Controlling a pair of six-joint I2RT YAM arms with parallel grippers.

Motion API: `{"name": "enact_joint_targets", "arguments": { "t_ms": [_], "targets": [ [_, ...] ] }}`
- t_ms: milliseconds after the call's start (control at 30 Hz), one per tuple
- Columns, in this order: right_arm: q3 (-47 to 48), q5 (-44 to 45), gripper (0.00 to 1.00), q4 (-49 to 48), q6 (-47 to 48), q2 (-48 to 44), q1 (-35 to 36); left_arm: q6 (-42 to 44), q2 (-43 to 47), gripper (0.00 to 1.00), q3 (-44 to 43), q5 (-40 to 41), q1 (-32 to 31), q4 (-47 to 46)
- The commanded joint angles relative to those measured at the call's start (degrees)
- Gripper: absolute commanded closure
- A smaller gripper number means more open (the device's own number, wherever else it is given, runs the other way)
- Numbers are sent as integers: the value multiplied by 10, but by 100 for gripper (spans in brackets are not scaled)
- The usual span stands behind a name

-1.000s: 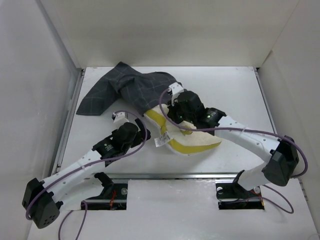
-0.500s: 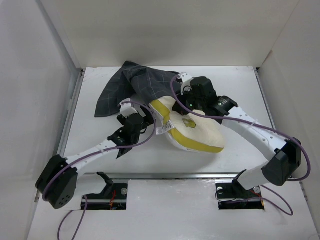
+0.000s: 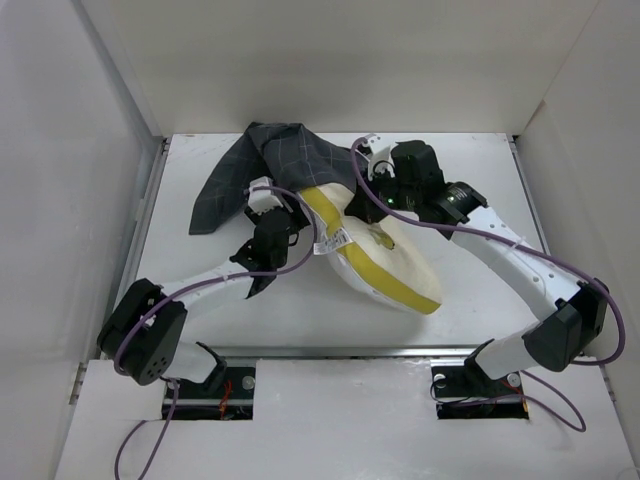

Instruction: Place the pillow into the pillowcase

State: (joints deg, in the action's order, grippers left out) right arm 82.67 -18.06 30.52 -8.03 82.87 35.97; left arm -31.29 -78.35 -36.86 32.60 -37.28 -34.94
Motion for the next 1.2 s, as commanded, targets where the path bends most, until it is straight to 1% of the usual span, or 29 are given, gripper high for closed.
{"name": "enact_joint_targets", "arguments": {
  "t_ms": [0,33,67,100,133,200,233,267,300,333,367,400,433,467,500,533,633,700,733,767,833,900,967,1000,1033,1067,1100,1133,1167],
  "targets": [
    [24,-11,100,-44,-1,-23,-1,51,-14,38,-48,-10,9,-76],
    [24,-6,100,-55,-1,-23,-1,59,-19,48,-53,-34,9,-76],
    [17,-6,100,-63,-1,-28,-6,65,-29,76,-64,-45,9,-76],
    [17,0,100,-70,-1,-28,-6,58,-30,100,-64,-51,9,-58],
    [17,0,100,-83,-1,-28,-6,53,-35,100,-71,-51,9,-46],
    [9,18,100,-108,-12,-28,-6,58,-23,100,-57,-101,3,-46],
    [-1,48,100,-131,-12,-28,-6,58,-14,100,-49,-115,-4,-33],
    [-1,64,100,-178,-12,-28,-6,58,-2,100,-39,-149,-15,-33],
    [-12,78,100,-205,-24,-28,-6,58,23,100,-31,-159,-28,-22],
    [-18,86,100,-233,-24,-34,-12,48,36,100,-20,-170,-58,11],
    [-38,99,100,-296,-32,-39,-12,41,50,100,-20,-190,-72,29],
    [-48,107,100,-323,-39,-50,-12,24,64,100,-13,-238,-85,44],
    [-58,121,100,-349,-39,-55,-2,19,93,100,-8,-268,-112,61],
    [-84,182,100,-374,-32,-61,18,13,107,100,-1,-298,-125,71],
    [-100,212,100,-424,-22,-61,30,6,121,100,-1,-359,-136,79],
    [-117,235,100,-452,-9,-70,39,-2,145,100,-1,-388,-155,87],
    [-190,287,100,-546,-9,-82,52,-2,176,100,-23,-476,-168,150],
    [-260,345,100,-606,11,-82,74,-2,207,100,-51,-499,-175,214],
    [-281,363,100,-655,11,-82,81,-2,216,100,-57,-530,-175,227],
    [-299,374,100,-675,16,-67,81,-8,234,100,-62,-547,-175,234],
    [-340,390,100,-722,16,-53,86,-26,240,100,-62,-573,-175,254],
    [-346,395,100,-723,11,-25,86,-37,240,100,-73,-584,-175,284],
    [-351,367,100,-723,5,-19,86,-45,229,100,-81,-579,-180,328],
    [-357,333,100,-717,5,-12,86,-52,218,90,-86,-571,-180,355],
    [-357,333,99,-717,5,-12,86,-52,212,70,-94,-563,-180,374],
    [-363,290,74,-693,5,-12,91,-52,212,43,-104,-553,-180,396],
    [-363,275,60,-680,5,-21,91,-52,205,28,-114,-525,-180,416],
    [-363,258,45,-668,5,-27,91,-52,205,3,-132,-512,-180,434],
    [-363,234,34,-653,5,-35,91,-52,205,0,-141,-499,-180,467]
  ]
}}
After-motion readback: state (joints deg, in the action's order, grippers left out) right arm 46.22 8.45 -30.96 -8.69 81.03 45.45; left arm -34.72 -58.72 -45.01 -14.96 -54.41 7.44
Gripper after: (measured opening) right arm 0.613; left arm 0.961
